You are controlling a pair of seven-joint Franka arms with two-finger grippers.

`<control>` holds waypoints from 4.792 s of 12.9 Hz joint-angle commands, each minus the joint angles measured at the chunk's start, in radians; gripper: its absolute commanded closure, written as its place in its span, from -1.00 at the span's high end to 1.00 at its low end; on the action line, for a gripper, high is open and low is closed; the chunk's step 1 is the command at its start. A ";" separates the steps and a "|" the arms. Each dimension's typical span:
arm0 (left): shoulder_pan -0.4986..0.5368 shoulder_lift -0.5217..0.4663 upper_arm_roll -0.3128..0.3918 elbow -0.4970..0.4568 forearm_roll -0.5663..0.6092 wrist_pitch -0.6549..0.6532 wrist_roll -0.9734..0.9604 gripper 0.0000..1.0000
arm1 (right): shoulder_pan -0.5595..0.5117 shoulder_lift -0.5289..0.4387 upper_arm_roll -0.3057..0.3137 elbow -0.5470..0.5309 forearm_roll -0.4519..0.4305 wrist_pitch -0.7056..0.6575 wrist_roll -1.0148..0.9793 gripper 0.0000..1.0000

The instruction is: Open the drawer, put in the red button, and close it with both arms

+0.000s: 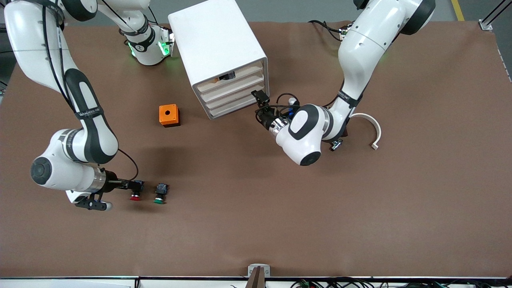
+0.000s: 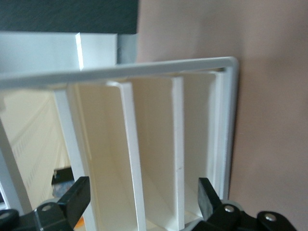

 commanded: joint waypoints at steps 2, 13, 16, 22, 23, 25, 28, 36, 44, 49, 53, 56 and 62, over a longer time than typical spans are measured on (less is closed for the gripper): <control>-0.038 0.049 0.004 0.019 -0.092 -0.006 -0.110 0.88 | -0.004 0.046 0.011 0.011 0.006 0.013 0.003 1.00; -0.103 0.078 0.002 0.025 -0.094 -0.012 0.023 -0.74 | -0.012 0.039 0.011 0.048 0.003 -0.016 -0.006 -1.00; -0.097 0.077 0.004 0.026 -0.118 -0.013 0.037 -1.00 | -0.012 -0.001 0.013 0.057 0.005 -0.076 -0.012 -1.00; 0.047 0.074 0.015 0.101 -0.110 -0.049 0.086 -1.00 | 0.000 -0.110 0.017 0.056 0.015 -0.234 -0.031 -1.00; 0.066 0.074 0.016 0.105 -0.110 -0.049 0.112 -1.00 | 0.014 -0.136 0.017 0.057 0.018 -0.282 0.021 -1.00; 0.079 0.077 0.021 0.121 -0.107 -0.046 0.144 -0.99 | 0.048 -0.188 0.019 0.057 0.018 -0.374 0.217 -1.00; 0.083 0.075 0.061 0.121 -0.109 -0.047 0.210 -0.82 | 0.114 -0.263 0.019 0.059 0.037 -0.489 0.521 -1.00; 0.164 0.049 0.067 0.155 -0.036 -0.049 0.281 0.99 | 0.316 -0.374 0.019 0.043 0.121 -0.587 1.118 -1.00; 0.346 -0.038 0.058 0.178 0.265 -0.050 0.561 0.99 | 0.600 -0.377 0.014 -0.084 0.153 -0.278 1.583 -1.00; 0.400 -0.075 0.058 0.201 0.501 -0.049 0.782 0.99 | 0.711 -0.375 0.013 -0.194 0.137 -0.078 1.727 -0.98; 0.400 -0.113 0.061 0.201 0.644 -0.049 1.000 0.99 | 0.732 -0.365 0.011 -0.202 0.127 -0.024 1.786 -0.53; 0.392 -0.135 0.062 0.201 0.678 -0.036 1.135 0.99 | 0.728 -0.363 0.011 -0.196 0.112 -0.044 1.763 1.00; 0.325 -0.127 0.053 0.192 0.681 0.115 1.498 0.99 | 0.591 -0.383 0.008 -0.096 0.052 -0.081 1.720 1.00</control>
